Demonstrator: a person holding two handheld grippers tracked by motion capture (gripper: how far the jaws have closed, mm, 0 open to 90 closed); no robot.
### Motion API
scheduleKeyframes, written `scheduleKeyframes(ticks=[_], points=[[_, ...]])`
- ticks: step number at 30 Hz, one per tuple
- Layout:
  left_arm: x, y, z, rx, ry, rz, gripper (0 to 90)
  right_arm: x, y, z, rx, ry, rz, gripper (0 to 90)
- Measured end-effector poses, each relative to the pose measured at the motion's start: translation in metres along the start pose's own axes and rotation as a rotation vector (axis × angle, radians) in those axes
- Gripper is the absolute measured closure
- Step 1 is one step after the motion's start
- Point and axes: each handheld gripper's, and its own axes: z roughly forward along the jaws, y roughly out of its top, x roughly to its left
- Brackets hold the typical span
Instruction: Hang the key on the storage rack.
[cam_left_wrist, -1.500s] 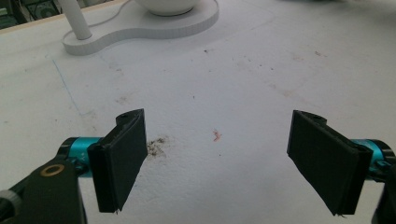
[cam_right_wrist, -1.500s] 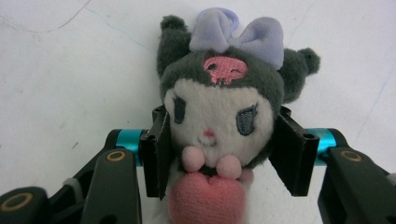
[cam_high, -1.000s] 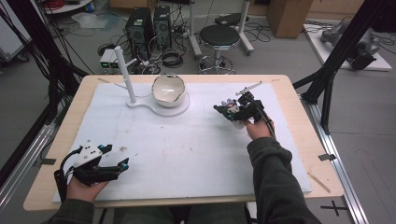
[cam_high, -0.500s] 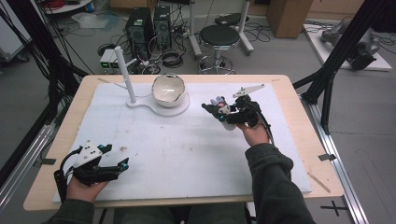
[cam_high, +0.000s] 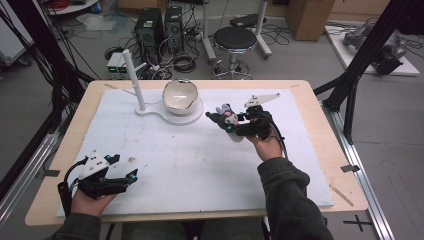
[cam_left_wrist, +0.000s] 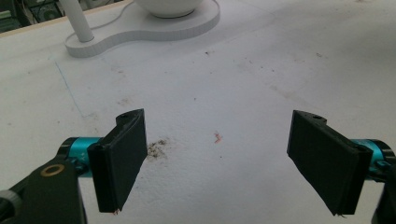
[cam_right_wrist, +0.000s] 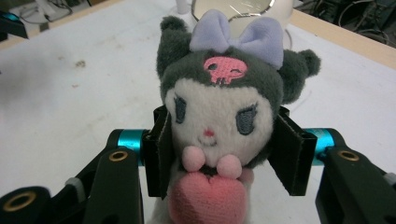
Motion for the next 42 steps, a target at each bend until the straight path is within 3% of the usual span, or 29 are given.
scheduleKeyframes(ticks=[11,23,42], points=[[0.000,0.000,0.000,0.001,-0.001,0.001,20.3,0.019,0.014,0.010,-0.039,0.052,-0.050,46.8],[0.001,0.000,0.000,-0.002,0.002,0.000,20.4,0.039,0.047,0.029,-0.059,0.111,-0.102,46.7],[0.001,0.000,0.000,-0.004,-0.001,-0.006,20.3,0.051,0.079,0.053,-0.061,0.154,-0.127,46.7]])
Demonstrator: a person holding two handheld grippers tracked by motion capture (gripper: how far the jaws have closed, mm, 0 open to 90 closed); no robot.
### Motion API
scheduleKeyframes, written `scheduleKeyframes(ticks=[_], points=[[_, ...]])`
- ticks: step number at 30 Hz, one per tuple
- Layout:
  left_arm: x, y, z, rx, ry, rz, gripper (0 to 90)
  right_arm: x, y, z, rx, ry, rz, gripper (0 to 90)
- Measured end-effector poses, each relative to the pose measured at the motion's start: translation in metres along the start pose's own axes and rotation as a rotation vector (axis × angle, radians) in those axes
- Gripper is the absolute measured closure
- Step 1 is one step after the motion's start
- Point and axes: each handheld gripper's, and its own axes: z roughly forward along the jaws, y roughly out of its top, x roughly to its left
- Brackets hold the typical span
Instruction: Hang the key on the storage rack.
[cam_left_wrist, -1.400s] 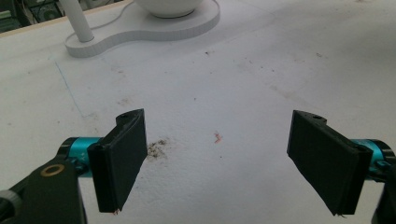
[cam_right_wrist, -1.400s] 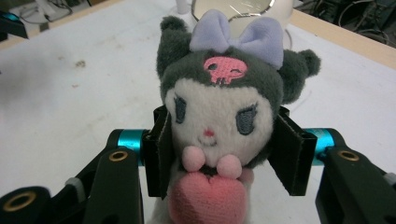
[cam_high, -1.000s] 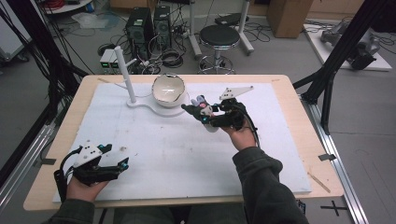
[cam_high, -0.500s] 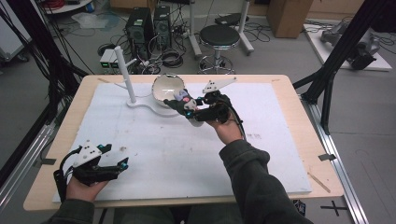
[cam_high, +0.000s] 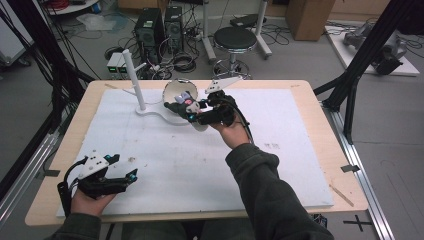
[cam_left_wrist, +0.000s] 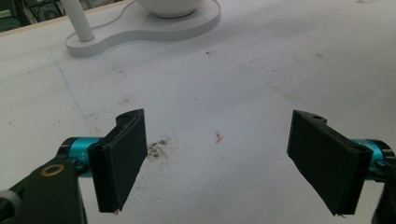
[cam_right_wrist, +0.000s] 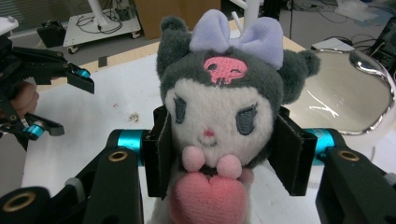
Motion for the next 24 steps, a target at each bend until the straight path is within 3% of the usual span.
scheduleKeyframes(ticks=[24], points=[[0.001,-0.001,-0.001,-0.002,0.002,0.000,20.3,-0.002,0.036,0.042,-0.011,0.045,0.007,46.7]])
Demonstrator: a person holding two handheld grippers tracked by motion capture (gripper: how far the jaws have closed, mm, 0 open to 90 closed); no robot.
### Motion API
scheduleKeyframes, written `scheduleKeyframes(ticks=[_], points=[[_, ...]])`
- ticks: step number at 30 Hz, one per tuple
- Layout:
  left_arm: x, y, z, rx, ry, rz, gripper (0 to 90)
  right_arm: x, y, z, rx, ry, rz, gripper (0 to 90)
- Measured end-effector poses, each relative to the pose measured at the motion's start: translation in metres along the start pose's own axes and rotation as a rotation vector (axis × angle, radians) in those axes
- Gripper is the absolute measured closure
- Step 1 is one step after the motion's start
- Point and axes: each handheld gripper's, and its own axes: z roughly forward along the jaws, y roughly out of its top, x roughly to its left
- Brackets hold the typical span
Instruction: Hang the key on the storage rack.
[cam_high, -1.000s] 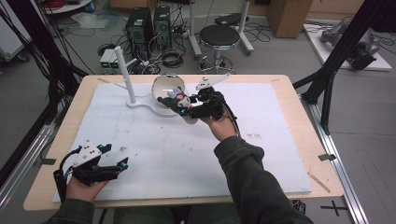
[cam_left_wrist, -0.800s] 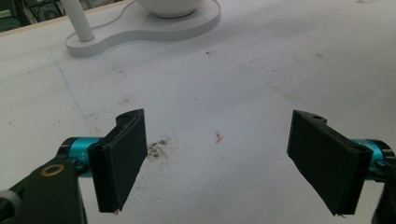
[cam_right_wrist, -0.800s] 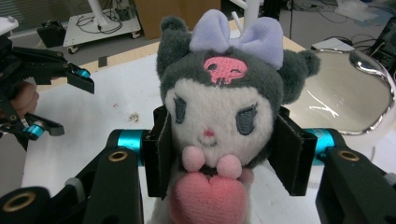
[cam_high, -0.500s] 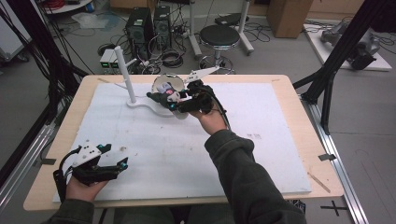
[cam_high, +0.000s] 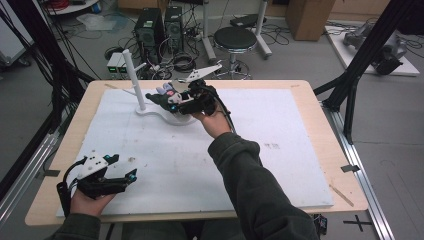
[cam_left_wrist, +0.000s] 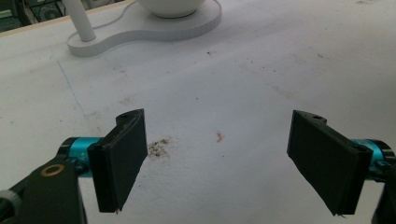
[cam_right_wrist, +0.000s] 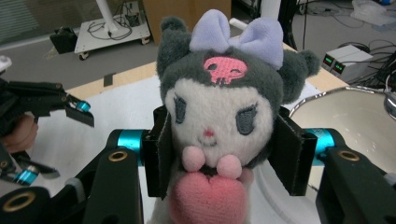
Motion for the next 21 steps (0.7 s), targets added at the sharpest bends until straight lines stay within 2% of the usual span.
scheduleKeyframes(ticks=[21], points=[[0.000,0.000,-0.001,0.007,0.001,0.003,20.3,-0.004,0.021,0.023,-0.008,0.004,0.006,46.7]])
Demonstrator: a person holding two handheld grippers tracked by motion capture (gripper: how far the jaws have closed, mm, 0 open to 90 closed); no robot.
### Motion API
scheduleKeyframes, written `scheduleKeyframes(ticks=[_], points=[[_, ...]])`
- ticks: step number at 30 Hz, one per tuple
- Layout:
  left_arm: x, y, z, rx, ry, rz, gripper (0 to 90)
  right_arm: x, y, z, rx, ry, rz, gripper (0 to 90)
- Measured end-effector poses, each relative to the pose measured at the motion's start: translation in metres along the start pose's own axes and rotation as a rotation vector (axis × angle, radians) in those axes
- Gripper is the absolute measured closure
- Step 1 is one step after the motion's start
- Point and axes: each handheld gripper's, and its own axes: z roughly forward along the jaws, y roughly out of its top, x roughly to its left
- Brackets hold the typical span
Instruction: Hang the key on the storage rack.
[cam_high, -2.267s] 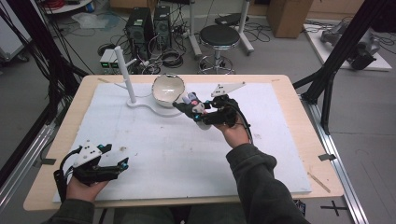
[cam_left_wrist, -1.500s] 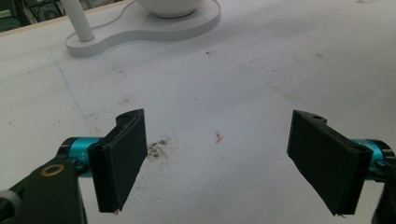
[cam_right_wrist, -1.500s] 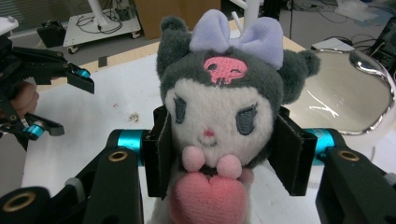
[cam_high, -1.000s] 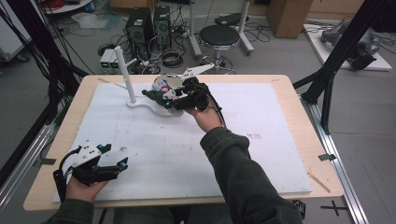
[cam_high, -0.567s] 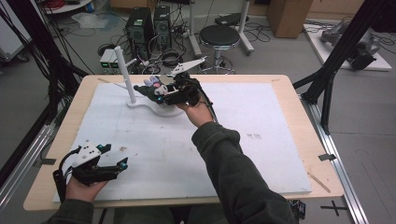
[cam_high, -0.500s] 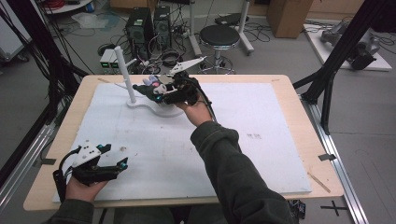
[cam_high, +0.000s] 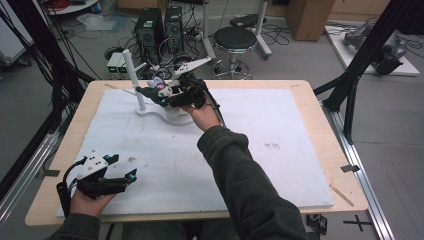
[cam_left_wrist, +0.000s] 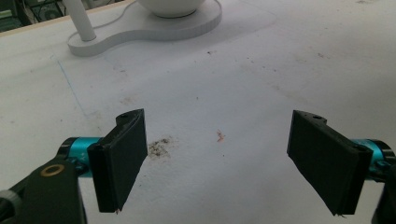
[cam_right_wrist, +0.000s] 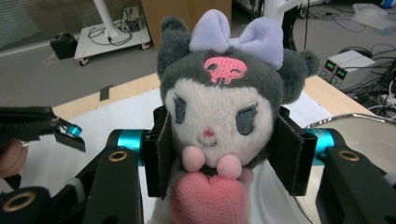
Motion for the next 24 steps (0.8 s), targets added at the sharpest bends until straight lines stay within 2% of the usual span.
scheduleKeyframes(ticks=[9,16,21,24], points=[[0.000,0.000,0.000,-0.004,0.000,-0.001,20.3,-0.002,0.007,0.007,-0.006,-0.001,0.014,46.7],[0.000,0.000,0.001,-0.003,-0.001,-0.002,20.4,-0.001,0.016,0.013,0.003,-0.004,-0.001,46.7],[0.000,-0.001,0.001,-0.004,-0.001,-0.004,20.3,0.000,0.022,0.016,-0.018,-0.001,-0.021,46.7],[0.000,-0.001,0.001,-0.005,-0.001,-0.004,20.3,0.001,0.023,0.018,-0.013,-0.004,-0.009,46.7]])
